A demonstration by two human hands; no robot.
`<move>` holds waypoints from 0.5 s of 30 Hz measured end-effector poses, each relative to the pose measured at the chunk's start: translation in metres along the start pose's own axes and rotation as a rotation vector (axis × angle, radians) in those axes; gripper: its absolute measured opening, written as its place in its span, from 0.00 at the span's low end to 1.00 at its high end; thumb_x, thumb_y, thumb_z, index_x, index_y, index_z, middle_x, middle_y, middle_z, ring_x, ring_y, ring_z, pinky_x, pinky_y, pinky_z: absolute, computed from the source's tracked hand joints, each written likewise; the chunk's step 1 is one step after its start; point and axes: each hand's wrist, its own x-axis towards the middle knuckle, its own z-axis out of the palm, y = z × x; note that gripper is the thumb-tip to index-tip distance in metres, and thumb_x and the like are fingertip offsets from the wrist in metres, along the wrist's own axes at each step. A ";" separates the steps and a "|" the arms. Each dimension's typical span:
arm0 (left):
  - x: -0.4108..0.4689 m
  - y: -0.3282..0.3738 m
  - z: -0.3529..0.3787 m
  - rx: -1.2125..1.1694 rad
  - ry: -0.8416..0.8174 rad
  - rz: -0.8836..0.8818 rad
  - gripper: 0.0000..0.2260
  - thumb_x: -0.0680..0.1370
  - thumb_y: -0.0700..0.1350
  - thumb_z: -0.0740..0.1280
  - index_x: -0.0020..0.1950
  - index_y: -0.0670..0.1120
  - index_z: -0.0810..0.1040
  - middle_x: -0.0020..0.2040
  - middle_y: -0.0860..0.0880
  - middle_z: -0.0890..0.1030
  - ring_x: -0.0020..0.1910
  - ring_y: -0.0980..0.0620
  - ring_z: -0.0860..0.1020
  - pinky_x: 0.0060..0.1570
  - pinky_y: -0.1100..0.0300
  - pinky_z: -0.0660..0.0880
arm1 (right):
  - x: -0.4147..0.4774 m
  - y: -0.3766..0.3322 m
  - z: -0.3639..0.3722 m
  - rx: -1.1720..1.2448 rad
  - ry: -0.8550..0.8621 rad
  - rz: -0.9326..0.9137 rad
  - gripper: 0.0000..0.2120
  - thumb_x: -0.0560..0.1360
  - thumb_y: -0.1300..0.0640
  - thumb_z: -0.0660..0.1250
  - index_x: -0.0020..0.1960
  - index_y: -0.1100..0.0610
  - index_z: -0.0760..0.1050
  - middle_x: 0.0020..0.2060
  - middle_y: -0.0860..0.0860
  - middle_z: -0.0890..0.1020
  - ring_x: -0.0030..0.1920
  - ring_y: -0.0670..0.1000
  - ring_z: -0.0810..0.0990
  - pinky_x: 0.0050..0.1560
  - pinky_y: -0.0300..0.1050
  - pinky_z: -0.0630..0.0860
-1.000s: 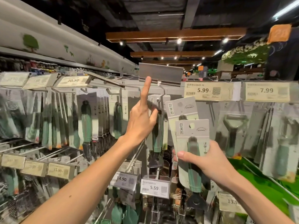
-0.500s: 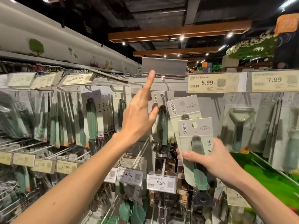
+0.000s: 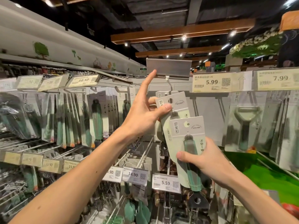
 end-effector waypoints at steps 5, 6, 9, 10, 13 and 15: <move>0.008 0.002 -0.009 0.081 0.046 0.074 0.36 0.78 0.33 0.68 0.79 0.55 0.56 0.32 0.54 0.80 0.36 0.57 0.80 0.48 0.62 0.79 | -0.005 -0.004 -0.010 0.027 0.056 -0.030 0.38 0.58 0.40 0.81 0.64 0.45 0.72 0.56 0.41 0.83 0.57 0.44 0.82 0.64 0.57 0.75; 0.009 0.003 -0.010 0.111 0.043 0.085 0.35 0.78 0.32 0.68 0.78 0.54 0.56 0.35 0.52 0.82 0.33 0.60 0.79 0.47 0.64 0.78 | -0.006 -0.005 -0.012 0.017 0.071 -0.029 0.41 0.55 0.37 0.80 0.64 0.45 0.72 0.56 0.42 0.83 0.57 0.45 0.82 0.64 0.58 0.75; 0.014 0.004 -0.008 0.271 0.069 0.161 0.34 0.78 0.34 0.69 0.76 0.55 0.58 0.66 0.32 0.73 0.32 0.62 0.78 0.43 0.64 0.78 | -0.007 -0.005 -0.017 0.027 0.080 -0.038 0.38 0.57 0.36 0.79 0.63 0.49 0.75 0.54 0.44 0.85 0.54 0.46 0.83 0.62 0.57 0.76; 0.016 0.001 -0.009 0.312 0.084 0.188 0.34 0.78 0.35 0.69 0.76 0.55 0.57 0.70 0.32 0.69 0.32 0.61 0.78 0.40 0.65 0.78 | -0.007 -0.006 -0.019 0.038 0.068 -0.048 0.33 0.60 0.40 0.79 0.61 0.51 0.76 0.51 0.46 0.86 0.53 0.47 0.84 0.61 0.56 0.77; 0.023 -0.011 -0.009 0.389 0.097 0.239 0.35 0.77 0.37 0.70 0.76 0.57 0.55 0.71 0.34 0.68 0.37 0.42 0.79 0.37 0.63 0.75 | -0.008 -0.011 -0.019 0.060 -0.012 -0.082 0.19 0.69 0.55 0.76 0.58 0.56 0.78 0.45 0.51 0.87 0.48 0.51 0.86 0.57 0.55 0.79; 0.022 -0.017 -0.007 0.460 0.104 0.272 0.37 0.77 0.37 0.69 0.78 0.56 0.52 0.76 0.41 0.63 0.41 0.37 0.78 0.41 0.53 0.78 | -0.009 -0.013 -0.016 0.128 -0.022 -0.071 0.17 0.70 0.58 0.75 0.57 0.57 0.78 0.45 0.52 0.87 0.46 0.53 0.87 0.53 0.56 0.81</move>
